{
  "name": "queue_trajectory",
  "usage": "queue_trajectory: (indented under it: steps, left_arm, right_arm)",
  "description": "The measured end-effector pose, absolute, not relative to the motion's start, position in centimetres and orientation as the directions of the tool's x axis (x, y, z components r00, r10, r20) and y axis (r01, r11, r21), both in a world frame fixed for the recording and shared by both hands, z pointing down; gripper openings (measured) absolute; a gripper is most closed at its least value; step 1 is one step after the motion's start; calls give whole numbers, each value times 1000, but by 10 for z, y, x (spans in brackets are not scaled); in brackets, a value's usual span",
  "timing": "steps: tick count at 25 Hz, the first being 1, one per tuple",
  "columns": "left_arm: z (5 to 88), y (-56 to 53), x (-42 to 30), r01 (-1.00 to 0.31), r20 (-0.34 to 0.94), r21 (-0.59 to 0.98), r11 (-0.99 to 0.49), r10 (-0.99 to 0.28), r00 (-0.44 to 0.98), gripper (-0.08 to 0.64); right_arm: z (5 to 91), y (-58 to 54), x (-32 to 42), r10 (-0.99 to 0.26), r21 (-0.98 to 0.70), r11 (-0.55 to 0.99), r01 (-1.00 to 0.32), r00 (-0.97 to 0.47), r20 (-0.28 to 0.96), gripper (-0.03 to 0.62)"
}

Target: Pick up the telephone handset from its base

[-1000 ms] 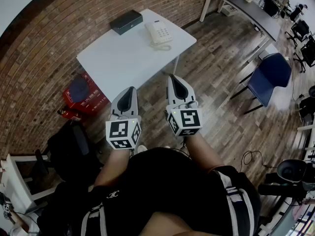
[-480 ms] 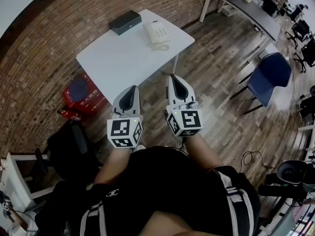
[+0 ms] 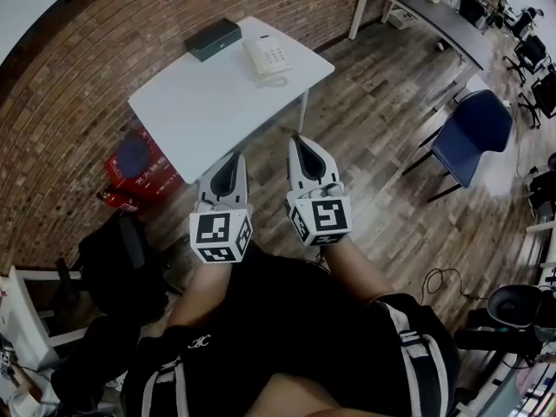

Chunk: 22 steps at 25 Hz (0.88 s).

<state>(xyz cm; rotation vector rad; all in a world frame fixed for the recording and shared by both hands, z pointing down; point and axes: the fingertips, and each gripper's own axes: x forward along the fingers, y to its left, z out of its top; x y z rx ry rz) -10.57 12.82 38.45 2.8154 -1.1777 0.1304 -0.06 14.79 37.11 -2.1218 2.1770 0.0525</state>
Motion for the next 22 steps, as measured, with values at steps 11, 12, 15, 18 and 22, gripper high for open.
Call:
queue_trajectory:
  steps: [11,12,15,18,22]
  left_arm:
    - [385,128,-91,-710,105,32,-703,-704,702,-3]
    - [386,125,-90,-711,104,33,-703,-705,702,-3]
    - [386,113,-86,-711,96,31,-703,-706,702,-3]
    - [386,96,-78,-704,87,26,-709,-700,708,-3]
    - [387,66,-72,-705,77,36,-708,-701,709,-3]
  right_arm:
    - [374,147,12,-995,-73,39,-997,-33,-92,-3]
    - [376,145,13,-995,-73,40,-996,-34,-91,-3]
    - [380,133,17,-995,-68,44,-997,-38,-87,-3]
    - [378,116,26,-995,-65,39,-997,-33,-92,-3]
    - [379,86,33,-995,-62,42,-997,-36,-91,-2]
